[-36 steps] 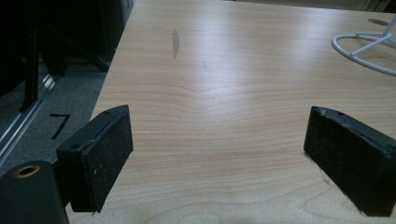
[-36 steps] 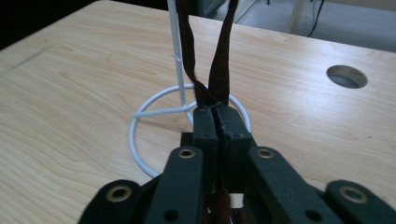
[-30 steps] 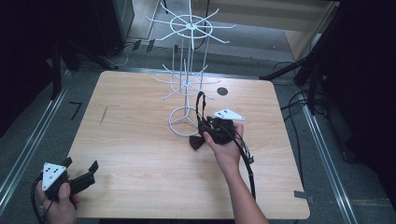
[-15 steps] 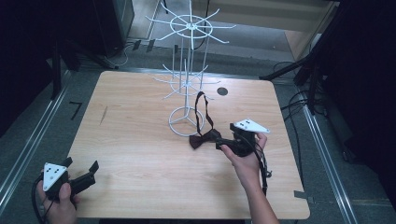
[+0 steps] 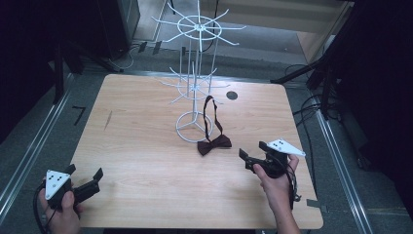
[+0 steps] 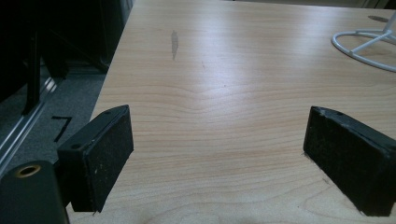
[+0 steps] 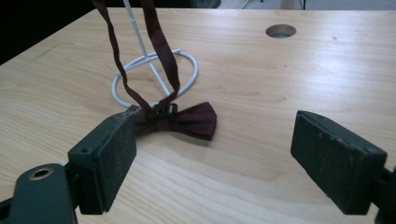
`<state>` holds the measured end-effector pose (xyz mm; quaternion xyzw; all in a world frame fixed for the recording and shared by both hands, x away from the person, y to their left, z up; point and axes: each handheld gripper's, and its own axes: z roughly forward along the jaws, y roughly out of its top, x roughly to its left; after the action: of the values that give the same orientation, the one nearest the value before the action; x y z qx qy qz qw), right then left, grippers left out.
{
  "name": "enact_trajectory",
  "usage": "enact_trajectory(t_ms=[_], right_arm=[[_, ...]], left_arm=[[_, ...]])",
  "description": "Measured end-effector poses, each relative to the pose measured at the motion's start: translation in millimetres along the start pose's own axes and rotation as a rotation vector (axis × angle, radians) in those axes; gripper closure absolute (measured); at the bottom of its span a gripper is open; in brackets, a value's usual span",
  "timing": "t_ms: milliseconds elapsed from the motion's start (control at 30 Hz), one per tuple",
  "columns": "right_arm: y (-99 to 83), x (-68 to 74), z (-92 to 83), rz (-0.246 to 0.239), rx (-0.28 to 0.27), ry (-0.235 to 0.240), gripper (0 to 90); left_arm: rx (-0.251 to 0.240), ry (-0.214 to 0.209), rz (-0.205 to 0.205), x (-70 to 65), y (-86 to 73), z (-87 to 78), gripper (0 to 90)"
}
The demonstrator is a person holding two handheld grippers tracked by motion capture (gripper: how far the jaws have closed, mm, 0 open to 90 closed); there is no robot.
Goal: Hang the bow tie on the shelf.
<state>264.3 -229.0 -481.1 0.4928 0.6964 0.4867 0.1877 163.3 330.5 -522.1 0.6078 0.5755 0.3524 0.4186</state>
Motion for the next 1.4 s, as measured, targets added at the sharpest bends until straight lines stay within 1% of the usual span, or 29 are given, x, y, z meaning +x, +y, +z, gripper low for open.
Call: enact_trajectory(t_ms=[33, 67, 100, 167, 200, 233, 267, 333, 367, 467, 500, 533, 667, 833, 867, 967, 1033, 1167, 1200, 1333, 1400], right_arm=[[-4.2, -4.8, -5.0, 0.009, -0.001, -0.006, 14.1], [-4.2, -4.8, -5.0, 0.009, -0.001, -0.006, 14.1], [-6.3, -6.6, -7.2, 0.016, -0.001, -0.008, 14.1], [-12.1, -12.5, -12.5, 0.014, -0.003, -0.017, 14.1], [-12.1, -12.5, -12.5, 0.014, -0.003, -0.017, 14.1], [-15.4, -16.0, -15.5, 0.014, 0.0, -0.026, 14.1], [-15.4, -16.0, -15.5, 0.014, 0.0, -0.026, 14.1], [-19.3, -21.5, -20.6, 0.027, -0.005, -0.037, 14.1], [-20.6, -23.1, -22.4, 0.033, -0.006, -0.04, 14.1], [-25.2, -29.1, -27.1, 0.039, -0.006, -0.051, 14.1], [-25.2, -29.1, -27.1, 0.039, -0.006, -0.051, 14.1], [-28.3, -32.9, -29.8, 0.04, -0.004, -0.061, 14.1], [-34.4, -41.1, -35.0, 0.05, -0.003, -0.082, 14.1], [-43.6, -50.5, -40.8, 0.054, 0.003, -0.107, 14.1], [-45.5, -52.5, -41.7, 0.049, 0.002, -0.109, 14.1], [-50.7, -56.8, -45.2, 0.063, 0.009, -0.121, 14.1], [-52.6, -59.0, -46.3, 0.063, 0.008, -0.126, 14.2], [-61.9, -68.3, -52.2, 0.088, 0.011, -0.148, 14.2], [-61.9, -68.3, -52.2, 0.088, 0.011, -0.148, 14.2], [-70.9, -76.9, -58.6, 0.102, 0.012, -0.167, 14.2], [-72.4, -78.5, -60.1, 0.109, 0.013, -0.173, 14.2]], left_arm=[[-0.001, -0.002, 0.0, 0.2, 0.0, -0.2, 8.8], [0.0, -0.001, -0.001, 0.2, 0.0, -0.1, 8.8], [0.001, -0.001, 0.002, 0.2, 0.1, 0.0, 8.8], [0.0, -0.001, 0.002, -0.1, 0.0, -0.1, 8.8], [-0.001, -0.001, 0.002, -0.1, -0.1, 0.0, 8.8], [-0.003, -0.002, -0.004, 0.1, -0.1, 0.0, 8.8], [-0.003, -0.002, -0.004, 0.1, -0.1, 0.0, 8.8], [0.001, -0.006, -0.005, 0.9, 0.1, -0.2, 8.8], [-0.002, -0.011, -0.018, 1.8, 0.0, -0.3, 8.8], [-0.004, -0.011, -0.021, 2.1, -0.1, -0.4, 8.8], [-0.004, -0.011, -0.021, 2.1, -0.1, -0.4, 8.8], [-0.002, -0.011, -0.018, 1.8, 0.0, -0.4, 8.8], [-0.002, -0.012, -0.02, 1.9, -0.1, -0.6, 8.8], [-0.002, -0.013, -0.018, 2.0, -0.1, -0.7, 8.8], [-0.004, -0.013, -0.019, 1.9, -0.1, -0.5, 8.8], [-0.003, -0.013, -0.018, 1.9, -0.1, -0.7, 8.8], [-0.002, -0.013, -0.018, 1.9, -0.1, -0.7, 8.8], [-0.004, -0.012, -0.021, 1.9, -0.1, -0.6, 8.8], [-0.005, -0.012, -0.021, 1.9, -0.2, -0.7, 8.8], [-0.004, -0.012, -0.019, 1.8, -0.1, -0.7, 8.8], [-0.004, -0.012, -0.018, 1.9, -0.1, -0.7, 8.8]])
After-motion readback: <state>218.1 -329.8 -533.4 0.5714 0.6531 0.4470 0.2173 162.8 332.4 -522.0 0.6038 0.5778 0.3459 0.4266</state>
